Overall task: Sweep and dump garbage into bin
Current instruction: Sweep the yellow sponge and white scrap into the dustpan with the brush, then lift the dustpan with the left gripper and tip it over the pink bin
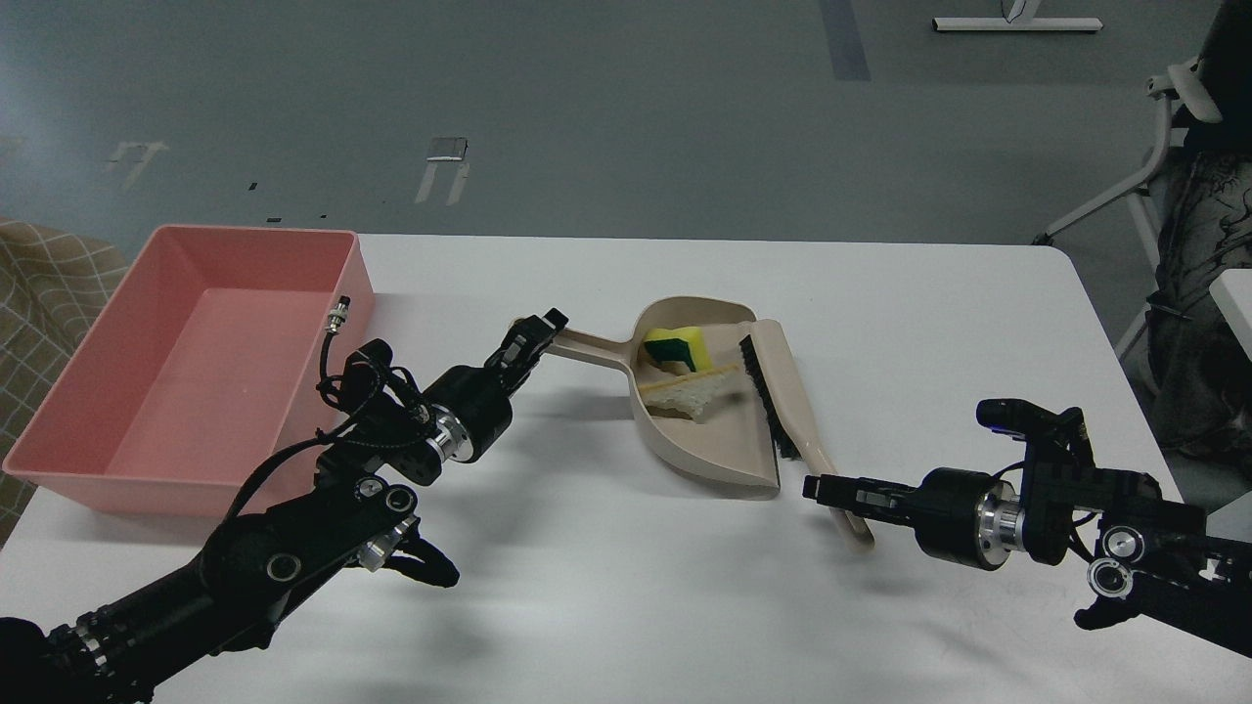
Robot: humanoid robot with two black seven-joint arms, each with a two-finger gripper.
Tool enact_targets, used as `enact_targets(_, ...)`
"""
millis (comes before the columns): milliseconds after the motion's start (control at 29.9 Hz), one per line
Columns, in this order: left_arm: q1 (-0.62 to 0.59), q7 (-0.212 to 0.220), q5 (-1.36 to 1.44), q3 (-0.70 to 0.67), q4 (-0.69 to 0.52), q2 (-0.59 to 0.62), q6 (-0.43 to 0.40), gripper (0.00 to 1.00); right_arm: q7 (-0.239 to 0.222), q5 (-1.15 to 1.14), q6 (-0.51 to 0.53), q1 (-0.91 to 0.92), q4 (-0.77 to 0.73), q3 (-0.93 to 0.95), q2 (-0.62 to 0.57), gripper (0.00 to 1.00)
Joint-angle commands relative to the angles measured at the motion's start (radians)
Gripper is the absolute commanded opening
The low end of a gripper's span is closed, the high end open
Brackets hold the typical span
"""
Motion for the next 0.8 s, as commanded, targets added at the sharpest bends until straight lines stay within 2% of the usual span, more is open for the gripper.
enact_targets(0, 0.002, 0.0, 0.0, 0.0, 0.0, -0.002, 0.001, 0.0, 0.009, 0.008, 0.002, 0.017, 0.024, 0.008, 0.011, 0.0)
enact_targets(167, 0.002, -0.002, -0.001, -0.003, 0.0, -0.003, 0.002, 0.0, 0.009, 0.01, 0.002, 0.04, 0.062, 0.01, -0.011, 0.0)
enact_targets(335, 0.014, -0.009, -0.093, -0.078, 0.0, -0.009, 0.001, 0.0, 0.009, 0.011, 0.003, 0.04, 0.111, 0.042, -0.098, 0.0)
enact_targets(502, 0.015, -0.015, -0.265, -0.135, 0.001, -0.009, -0.002, 0.0, 0.009, 0.014, 0.011, 0.033, 0.169, 0.073, -0.233, 0.0)
enact_targets(569, 0.015, -0.021, -0.311, -0.17, 0.001, -0.003, -0.002, 0.0, 0.014, 0.042, 0.028, 0.027, 0.202, 0.106, -0.332, 0.0)
enact_targets(770, 0.023, -0.035, -0.334, -0.264, 0.001, 0.012, -0.01, 0.0, 0.043, 0.131, 0.029, 0.025, 0.214, 0.128, -0.494, 0.0)
